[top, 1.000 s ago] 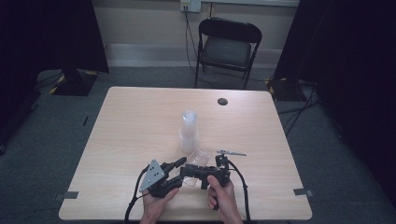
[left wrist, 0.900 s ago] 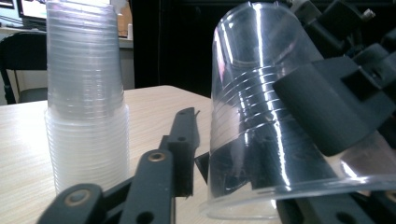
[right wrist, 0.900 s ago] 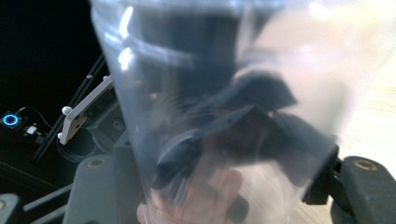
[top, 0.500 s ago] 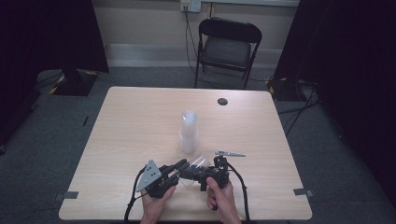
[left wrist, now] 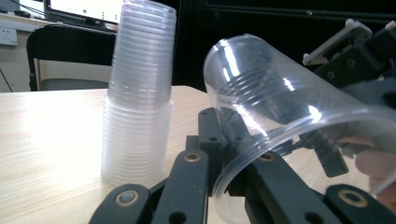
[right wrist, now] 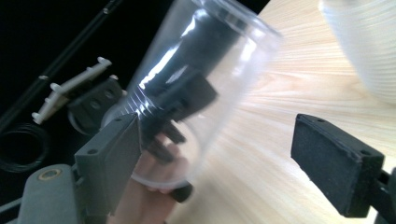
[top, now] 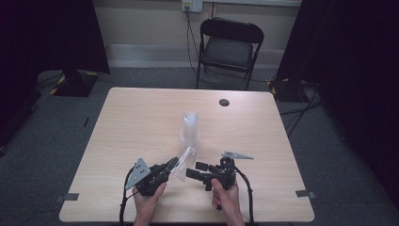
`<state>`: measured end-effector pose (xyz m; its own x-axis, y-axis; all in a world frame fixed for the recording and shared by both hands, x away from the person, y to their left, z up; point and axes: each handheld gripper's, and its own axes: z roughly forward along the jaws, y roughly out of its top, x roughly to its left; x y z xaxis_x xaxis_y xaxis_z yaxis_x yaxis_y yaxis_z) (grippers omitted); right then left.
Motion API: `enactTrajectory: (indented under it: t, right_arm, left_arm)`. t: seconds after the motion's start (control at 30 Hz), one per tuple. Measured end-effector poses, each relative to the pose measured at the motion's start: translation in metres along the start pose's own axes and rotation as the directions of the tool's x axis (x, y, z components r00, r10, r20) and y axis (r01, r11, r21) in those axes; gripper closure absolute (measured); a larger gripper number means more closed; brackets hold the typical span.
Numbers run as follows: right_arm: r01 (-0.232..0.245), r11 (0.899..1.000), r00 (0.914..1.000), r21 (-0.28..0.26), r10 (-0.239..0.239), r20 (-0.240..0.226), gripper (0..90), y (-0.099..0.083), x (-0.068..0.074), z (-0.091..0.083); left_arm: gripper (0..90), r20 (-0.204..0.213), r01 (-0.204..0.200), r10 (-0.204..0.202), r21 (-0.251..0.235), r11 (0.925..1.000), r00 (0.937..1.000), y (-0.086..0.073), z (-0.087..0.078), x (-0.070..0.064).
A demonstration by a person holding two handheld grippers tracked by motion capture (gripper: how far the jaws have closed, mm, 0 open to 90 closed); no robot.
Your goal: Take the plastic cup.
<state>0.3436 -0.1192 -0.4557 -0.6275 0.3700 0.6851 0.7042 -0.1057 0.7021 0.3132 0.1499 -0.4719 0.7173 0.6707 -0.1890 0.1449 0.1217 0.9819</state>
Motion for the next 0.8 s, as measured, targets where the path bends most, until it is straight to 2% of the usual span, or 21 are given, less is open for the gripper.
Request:
enactTrajectory:
  t: [0.07, 0.13, 0.2, 0.33, 0.37, 0.4, 0.43, 0.53, 0.63, 0.67, 0.7, 0.73, 0.77, 0.8]
  right_arm:
    - [0.005, 1.0, 1.0, 0.001, -0.005, 0.001, 16.0, -0.001, -0.001, 0.0]
    - [0.011, 1.0, 0.9999, -0.005, -0.011, -0.003, 17.6, -0.001, 0.0, 0.0]
    - [0.011, 1.0, 0.9997, -0.003, -0.011, -0.02, 20.4, -0.001, -0.001, -0.001]
    - [0.022, 1.0, 0.9996, -0.006, -0.023, -0.015, 21.3, -0.002, -0.002, -0.003]
    - [0.041, 0.999, 0.9991, -0.008, -0.041, 0.004, 21.6, -0.003, -0.002, -0.005]
    - [0.041, 0.999, 0.9991, -0.008, -0.041, 0.004, 21.6, -0.003, -0.002, -0.005]
    - [0.05, 0.999, 0.9987, -0.003, -0.05, 0.008, 23.1, -0.004, -0.003, -0.007]
    - [0.05, 0.999, 0.9987, 0.01, -0.05, 0.004, 24.1, -0.003, -0.004, -0.01]
    - [0.09, 0.996, 0.9955, 0.007, -0.09, 0.029, 23.6, -0.003, -0.004, -0.017]
    - [0.09, 0.996, 0.9955, 0.007, -0.09, 0.029, 23.6, -0.003, -0.004, -0.017]
    - [0.11, 0.994, 0.9931, 0.006, -0.11, 0.039, 23.0, -0.003, -0.005, -0.019]
    - [0.11, 0.994, 0.9931, 0.006, -0.11, 0.039, 23.0, -0.003, -0.005, -0.019]
    - [0.132, 0.991, 0.9892, 0.03, -0.133, 0.061, 21.3, -0.003, -0.004, -0.02]
    - [0.132, 0.991, 0.9892, 0.03, -0.133, 0.061, 21.3, -0.003, -0.004, -0.02]
  left_arm:
    - [89.6, 0.002, 0.001, -0.001, 0.009, 1.0, 1.0, 0.002, -0.002, 0.003]
    - [89.6, 0.024, -0.001, 0.001, 0.013, 0.9999, 0.9997, 0.003, -0.004, 0.005]
    - [89.0, 0.03, -0.007, 0.006, 0.023, 0.9997, 0.9995, 0.005, -0.004, 0.004]
    - [89.2, 0.028, -0.009, 0.008, 0.034, 0.9994, 0.9996, 0.008, -0.003, 0.003]
    - [89.1, 0.042, -0.011, 0.009, 0.048, 0.9988, 0.9991, 0.011, -0.002, 0.002]
    - [88.9, 0.042, -0.011, 0.009, 0.048, 0.9988, 0.9991, 0.011, -0.002, 0.002]
    - [88.7, 0.035, -0.038, 0.035, 0.082, 0.9959, 0.9988, 0.015, 0.0, 0.0]
    - [88.3, 0.046, -0.035, 0.031, 0.099, 0.9945, 0.9985, 0.018, 0.001, 0.0]
    - [87.8, 0.053, -0.024, 0.018, 0.112, 0.9934, 0.9984, 0.019, 0.001, 0.002]
    - [87.8, 0.054, -0.032, 0.026, 0.12, 0.9922, 0.9982, 0.019, 0.001, 0.002]
    - [87.3, 0.067, -0.062, 0.052, 0.149, 0.987, 0.9964, 0.018, 0.001, 0.004]
    - [87.5, 0.067, -0.062, 0.052, 0.149, 0.987, 0.9964, 0.018, 0.001, 0.004]
    - [87.9, 0.065, -0.077, 0.066, 0.172, 0.9822, 0.9957, 0.019, 0.002, 0.004]
    - [88.3, 0.065, -0.077, 0.066, 0.172, 0.9822, 0.9957, 0.019, 0.002, 0.004]
